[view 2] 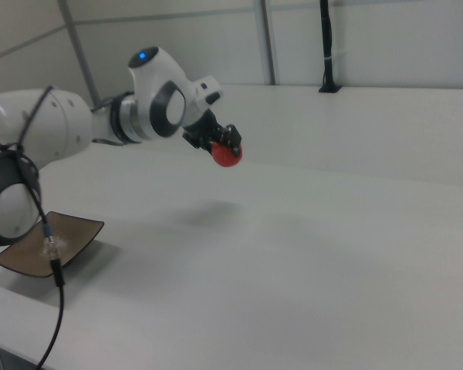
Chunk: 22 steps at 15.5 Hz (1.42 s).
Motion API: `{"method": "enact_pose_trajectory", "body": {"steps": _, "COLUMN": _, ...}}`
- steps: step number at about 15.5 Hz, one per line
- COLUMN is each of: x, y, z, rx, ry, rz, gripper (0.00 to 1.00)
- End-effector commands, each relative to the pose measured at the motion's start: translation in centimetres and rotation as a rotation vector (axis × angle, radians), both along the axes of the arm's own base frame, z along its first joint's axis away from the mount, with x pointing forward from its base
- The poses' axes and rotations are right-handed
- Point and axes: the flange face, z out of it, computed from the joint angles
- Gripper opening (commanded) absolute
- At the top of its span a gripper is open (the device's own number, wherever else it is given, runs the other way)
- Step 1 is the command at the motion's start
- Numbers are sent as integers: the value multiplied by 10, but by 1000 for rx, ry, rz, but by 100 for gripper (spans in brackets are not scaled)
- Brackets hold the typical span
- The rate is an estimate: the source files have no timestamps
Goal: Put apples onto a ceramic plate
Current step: 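Close the gripper on the red apple and lift it up, then carry the held apple over to the brown square plate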
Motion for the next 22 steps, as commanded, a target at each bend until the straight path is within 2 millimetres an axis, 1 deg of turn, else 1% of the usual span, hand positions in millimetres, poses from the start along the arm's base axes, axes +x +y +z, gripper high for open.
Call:
{"method": "enact_pose_trajectory", "body": {"steps": 1, "x": -54, "y": 5, "z": 62, "rx": 21, "ry": 75, "rz": -59, "gripper": 0}}
{"method": "enact_pose_trajectory", "body": {"steps": 4, "x": -81, "y": 15, "z": 97, "rx": 27, "ry": 127, "rz": -61, "gripper": 0}}
{"method": "enact_pose_trajectory", "body": {"steps": 7, "x": -119, "y": 25, "z": 120, "rx": 16, "ry": 156, "rz": -43, "gripper": 0}}
{"method": "enact_pose_trajectory", "body": {"steps": 9, "x": -143, "y": 36, "z": 125, "rx": 21, "ry": 180, "rz": -24, "gripper": 0}}
{"method": "enact_pose_trajectory", "body": {"steps": 11, "x": -163, "y": 47, "z": 131, "rx": 33, "ry": 224, "rz": -3, "gripper": 0}}
{"method": "enact_pose_trajectory", "body": {"steps": 13, "x": -181, "y": 65, "z": 136, "rx": 27, "ry": 271, "rz": 26, "gripper": 0}}
{"method": "enact_pose_trajectory", "body": {"steps": 16, "x": -207, "y": 94, "z": 132, "rx": 19, "ry": 331, "rz": 78, "gripper": 0}}
{"method": "enact_pose_trajectory", "body": {"steps": 20, "x": -244, "y": 138, "z": 102, "rx": -16, "ry": 406, "rz": 155, "gripper": 0}}
{"method": "enact_pose_trajectory", "body": {"steps": 22, "x": -255, "y": 158, "z": 95, "rx": 5, "ry": 426, "rz": 167, "gripper": 0}}
